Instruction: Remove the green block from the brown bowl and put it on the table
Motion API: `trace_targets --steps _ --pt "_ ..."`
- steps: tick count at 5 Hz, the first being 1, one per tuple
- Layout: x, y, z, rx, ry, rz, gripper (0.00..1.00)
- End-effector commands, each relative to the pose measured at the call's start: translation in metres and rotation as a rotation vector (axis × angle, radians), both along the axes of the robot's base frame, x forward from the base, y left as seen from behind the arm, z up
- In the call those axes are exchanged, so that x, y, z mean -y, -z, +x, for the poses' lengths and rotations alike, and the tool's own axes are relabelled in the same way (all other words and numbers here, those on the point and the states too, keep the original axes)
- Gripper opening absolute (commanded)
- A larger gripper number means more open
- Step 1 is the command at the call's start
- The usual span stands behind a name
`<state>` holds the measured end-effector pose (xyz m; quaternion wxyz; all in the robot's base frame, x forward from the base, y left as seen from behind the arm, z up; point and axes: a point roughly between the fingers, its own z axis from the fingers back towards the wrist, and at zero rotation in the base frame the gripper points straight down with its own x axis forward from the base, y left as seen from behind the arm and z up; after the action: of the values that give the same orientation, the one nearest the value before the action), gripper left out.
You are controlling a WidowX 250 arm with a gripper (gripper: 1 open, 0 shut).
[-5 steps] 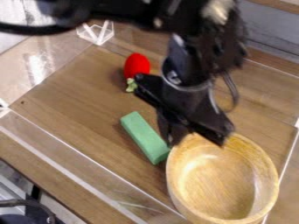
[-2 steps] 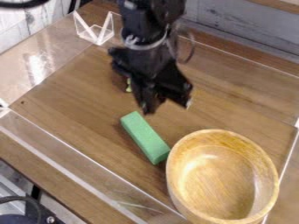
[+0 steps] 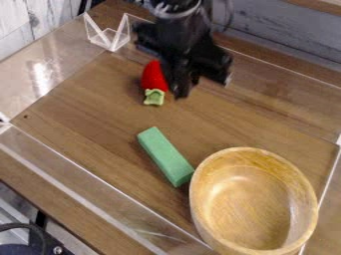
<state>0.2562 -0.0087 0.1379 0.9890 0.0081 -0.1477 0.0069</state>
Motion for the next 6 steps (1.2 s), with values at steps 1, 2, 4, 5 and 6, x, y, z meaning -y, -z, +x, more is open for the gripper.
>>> trace_targets --steps 1,2,4,5,6 --pt "0.000 -0.007 0.019 0.040 -0.019 0.000 0.00" --pt "0.000 -0.003 0.032 0.043 -0.040 0.002 0.00" --pt "0.013 -0.009 0.059 0.047 -0.105 -0.003 0.00" --pt "0.011 -0.015 0.065 0.040 -0.080 -0.011 0.00" --pt "0.012 -0.020 0.072 0.030 -0.054 -0.016 0.00"
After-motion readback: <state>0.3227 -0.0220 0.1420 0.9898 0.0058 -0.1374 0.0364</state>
